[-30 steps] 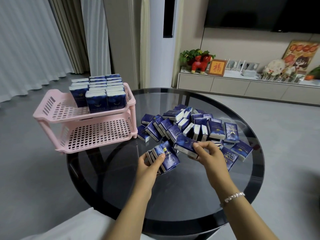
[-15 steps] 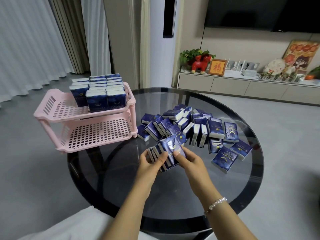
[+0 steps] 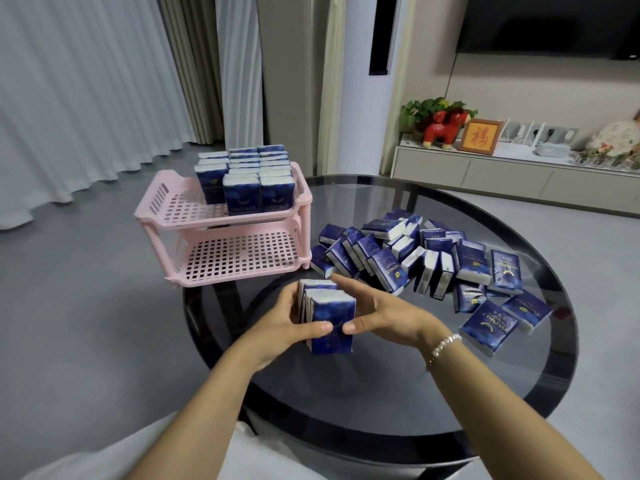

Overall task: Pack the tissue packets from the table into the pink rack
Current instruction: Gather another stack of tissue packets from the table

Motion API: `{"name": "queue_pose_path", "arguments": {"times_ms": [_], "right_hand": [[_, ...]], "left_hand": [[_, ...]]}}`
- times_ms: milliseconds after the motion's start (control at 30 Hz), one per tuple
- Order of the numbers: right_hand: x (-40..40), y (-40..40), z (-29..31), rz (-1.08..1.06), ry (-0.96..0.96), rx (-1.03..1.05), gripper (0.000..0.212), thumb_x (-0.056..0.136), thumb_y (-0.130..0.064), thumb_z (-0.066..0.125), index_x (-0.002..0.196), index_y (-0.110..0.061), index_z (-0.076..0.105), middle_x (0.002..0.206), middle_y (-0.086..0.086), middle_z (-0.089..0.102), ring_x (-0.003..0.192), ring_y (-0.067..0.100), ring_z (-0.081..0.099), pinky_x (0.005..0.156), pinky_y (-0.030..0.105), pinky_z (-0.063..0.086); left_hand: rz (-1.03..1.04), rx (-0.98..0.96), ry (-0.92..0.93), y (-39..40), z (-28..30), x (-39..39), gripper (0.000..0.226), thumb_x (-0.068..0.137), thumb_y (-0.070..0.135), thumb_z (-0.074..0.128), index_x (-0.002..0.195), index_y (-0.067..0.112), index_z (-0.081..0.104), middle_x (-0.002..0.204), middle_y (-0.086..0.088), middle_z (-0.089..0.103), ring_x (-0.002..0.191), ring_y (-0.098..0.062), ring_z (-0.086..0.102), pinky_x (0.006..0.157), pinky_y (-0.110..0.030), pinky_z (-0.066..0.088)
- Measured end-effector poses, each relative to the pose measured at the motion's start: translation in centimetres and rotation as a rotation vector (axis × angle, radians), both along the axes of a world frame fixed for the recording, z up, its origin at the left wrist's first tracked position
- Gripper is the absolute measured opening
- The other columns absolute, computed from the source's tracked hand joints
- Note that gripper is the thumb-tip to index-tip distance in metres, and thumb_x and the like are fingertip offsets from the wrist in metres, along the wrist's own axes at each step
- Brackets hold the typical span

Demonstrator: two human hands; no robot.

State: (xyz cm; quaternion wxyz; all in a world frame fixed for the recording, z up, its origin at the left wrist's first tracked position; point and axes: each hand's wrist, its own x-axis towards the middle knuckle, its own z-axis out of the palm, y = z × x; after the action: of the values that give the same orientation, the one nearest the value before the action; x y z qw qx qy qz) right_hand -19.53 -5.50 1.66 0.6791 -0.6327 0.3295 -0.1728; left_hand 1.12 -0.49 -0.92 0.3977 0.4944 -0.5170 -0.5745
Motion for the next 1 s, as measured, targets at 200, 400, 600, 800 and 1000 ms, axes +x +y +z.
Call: {"name": "queue_pose_path", "arguments": {"times_ms": [200,400,600,800,1000], "right_hand": [[2.7,0.3,-0.4,0.078,0.300,-0.318,0.108,0.069,-0.005,0.080,0.146,-0.038,0.012,0.142,-0.007,0.030,0.126,0.010,0.039,0.092,0.017,0.044],[2.6,0.3,-0.3,0.101,0.331,-0.363,0.109,0.070,-0.014,0.081,0.148,-0.034,0.008,0.141,-0.014,0.031,0.129,0.003,0.030,0.102,0.020,0.031],[2.7,0.4,-0.6,0.046,0.314,-0.418,0.096,0.069,-0.018,0.082,0.143,-0.036,0.023,0.137,-0.020,0.038,0.129,0.002,0.037,0.105,0.023,0.036],[3.1,0.2,0.5,0.004,0.318,-0.477,0.089,0.068,-0.017,0.083,0.140,-0.031,0.032,0.132,-0.019,0.047,0.123,0.000,0.044,0.105,0.025,0.038],[4.7,-0.3,5.0,0.029,0.277,-0.553,0.086,0.069,-0.018,0.082,0.140,-0.029,0.034,0.130,-0.018,0.050,0.116,-0.007,0.048,0.096,0.013,0.039]], "left_hand": [[-0.104,-0.011,-0.413,0.6,-0.6,3.4,0.128,0.047,0.047,0.085,0.149,0.032,0.010,0.146,0.016,0.036,0.135,-0.002,0.034,0.116,-0.031,0.027],[-0.082,-0.010,-0.553,1.3,-1.2,3.5,0.138,0.045,0.058,0.081,0.147,0.042,-0.011,0.156,0.017,0.011,0.143,-0.004,0.015,0.119,-0.034,0.020],[-0.015,-0.115,-0.553,1.5,-0.8,2.9,0.119,0.058,0.040,0.086,0.150,0.033,0.012,0.150,0.015,0.029,0.137,-0.004,0.030,0.114,-0.027,0.028],[0.061,-0.174,-0.538,1.8,0.8,2.9,0.092,0.067,0.026,0.085,0.142,0.033,0.031,0.121,0.027,0.044,0.115,0.006,0.041,0.088,-0.003,0.032],[0.099,-0.240,-0.500,1.9,4.5,5.0,0.088,0.060,0.038,0.087,0.133,0.039,0.038,0.129,0.023,0.051,0.120,0.003,0.049,0.103,-0.020,0.040]]}}
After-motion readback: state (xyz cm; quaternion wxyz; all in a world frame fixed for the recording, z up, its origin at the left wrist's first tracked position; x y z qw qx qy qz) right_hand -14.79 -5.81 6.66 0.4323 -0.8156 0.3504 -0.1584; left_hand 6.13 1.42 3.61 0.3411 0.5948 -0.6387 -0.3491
